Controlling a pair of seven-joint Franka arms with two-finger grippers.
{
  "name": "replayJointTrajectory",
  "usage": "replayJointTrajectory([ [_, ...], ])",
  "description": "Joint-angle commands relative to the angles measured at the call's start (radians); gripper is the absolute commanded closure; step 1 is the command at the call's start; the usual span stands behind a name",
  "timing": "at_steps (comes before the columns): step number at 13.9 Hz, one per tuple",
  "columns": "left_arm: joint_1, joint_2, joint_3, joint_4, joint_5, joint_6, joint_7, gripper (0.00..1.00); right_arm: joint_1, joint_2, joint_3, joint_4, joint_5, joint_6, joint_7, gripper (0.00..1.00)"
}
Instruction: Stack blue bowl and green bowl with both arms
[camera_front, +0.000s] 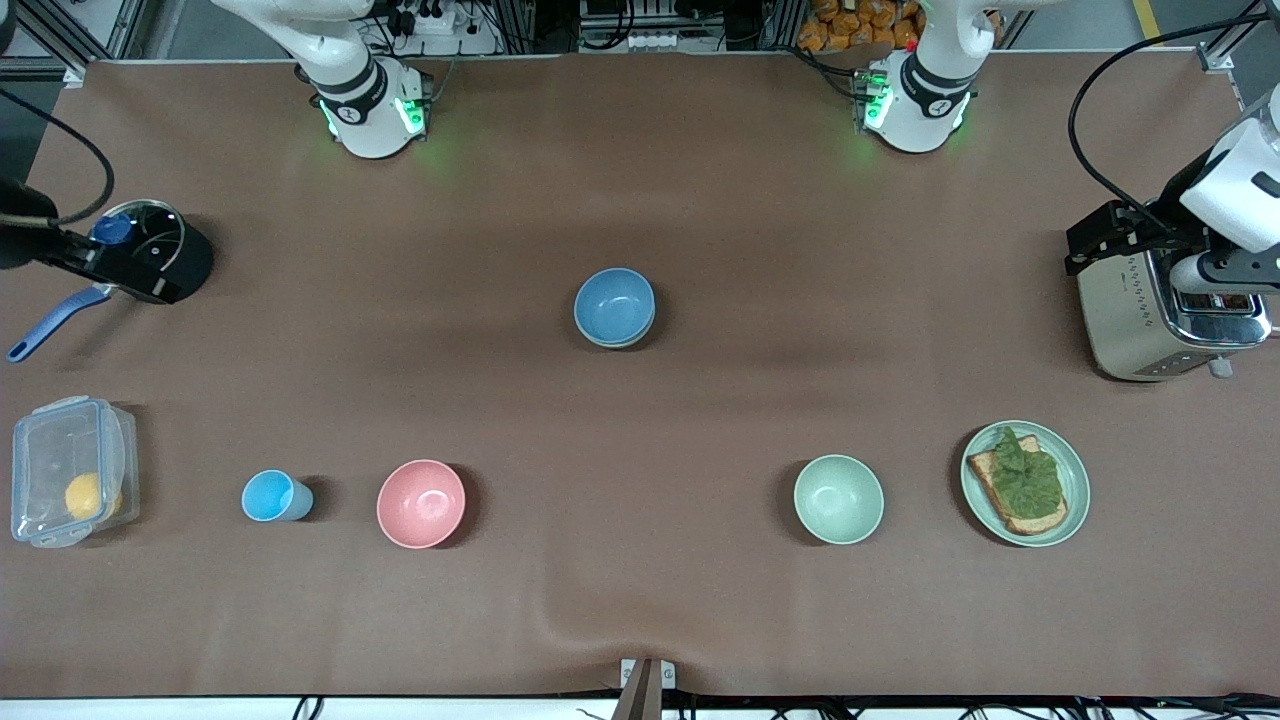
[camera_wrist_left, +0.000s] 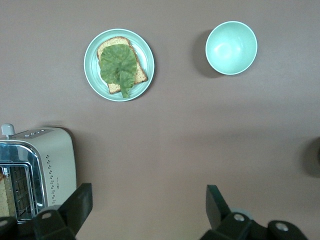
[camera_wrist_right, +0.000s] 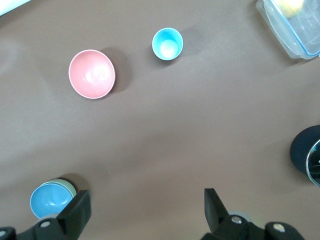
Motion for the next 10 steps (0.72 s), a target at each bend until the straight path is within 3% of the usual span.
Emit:
replayJointTrajectory([
  [1,0.011,-0.002,-0.017,0.015,0.015,-0.031,0.026,0.00,0.020,-0.021,0.003,-0.016,-0.007,-0.007,-0.021,0.00],
  [10,0.003,-0.002,-0.017,0.043,0.004,-0.079,0.037,0.00,0.024,-0.033,-0.005,-0.017,-0.001,-0.020,-0.090,0.00],
])
